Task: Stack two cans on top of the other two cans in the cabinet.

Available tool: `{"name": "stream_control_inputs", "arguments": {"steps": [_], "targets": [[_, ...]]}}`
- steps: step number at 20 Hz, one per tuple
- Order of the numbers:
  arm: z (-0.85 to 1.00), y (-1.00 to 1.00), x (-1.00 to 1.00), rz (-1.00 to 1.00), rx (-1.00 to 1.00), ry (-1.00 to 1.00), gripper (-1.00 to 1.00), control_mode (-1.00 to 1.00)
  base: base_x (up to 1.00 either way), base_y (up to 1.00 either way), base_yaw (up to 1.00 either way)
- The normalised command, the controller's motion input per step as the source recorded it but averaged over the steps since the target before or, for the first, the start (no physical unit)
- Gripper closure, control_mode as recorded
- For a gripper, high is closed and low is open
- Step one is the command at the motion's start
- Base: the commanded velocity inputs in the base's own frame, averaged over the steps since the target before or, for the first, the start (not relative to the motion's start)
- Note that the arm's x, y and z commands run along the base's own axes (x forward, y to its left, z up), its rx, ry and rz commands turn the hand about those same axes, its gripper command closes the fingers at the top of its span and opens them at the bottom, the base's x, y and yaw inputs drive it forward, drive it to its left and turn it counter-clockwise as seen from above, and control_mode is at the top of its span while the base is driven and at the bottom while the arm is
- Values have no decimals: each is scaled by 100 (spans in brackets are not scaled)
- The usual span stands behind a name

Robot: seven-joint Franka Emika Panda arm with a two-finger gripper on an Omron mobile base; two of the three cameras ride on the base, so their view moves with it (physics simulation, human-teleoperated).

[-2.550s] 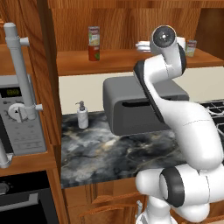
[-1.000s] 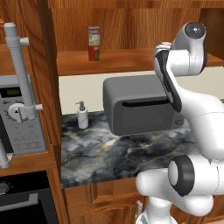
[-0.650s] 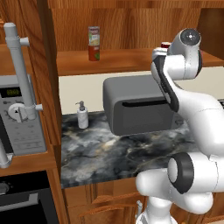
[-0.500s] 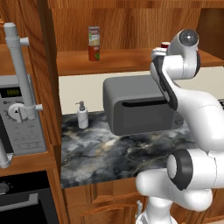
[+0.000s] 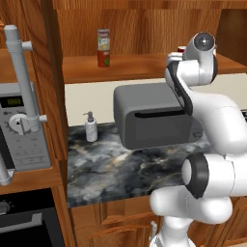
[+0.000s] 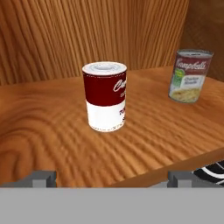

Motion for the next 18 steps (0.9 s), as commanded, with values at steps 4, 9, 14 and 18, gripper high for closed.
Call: {"name": "stream_control_inputs", "arguments": {"steps": [4,9,14,18], "targets": [[0,-11,29,0,-2,0,-100,-100,0,0,0],[0,-13,23,0,0,0,-100,-100,0,0,0],[0,-11,25,0,0,0,-100,-100,0,0,0],[0,-6,29,0,0,0,-100,-100,0,0,0]]}}
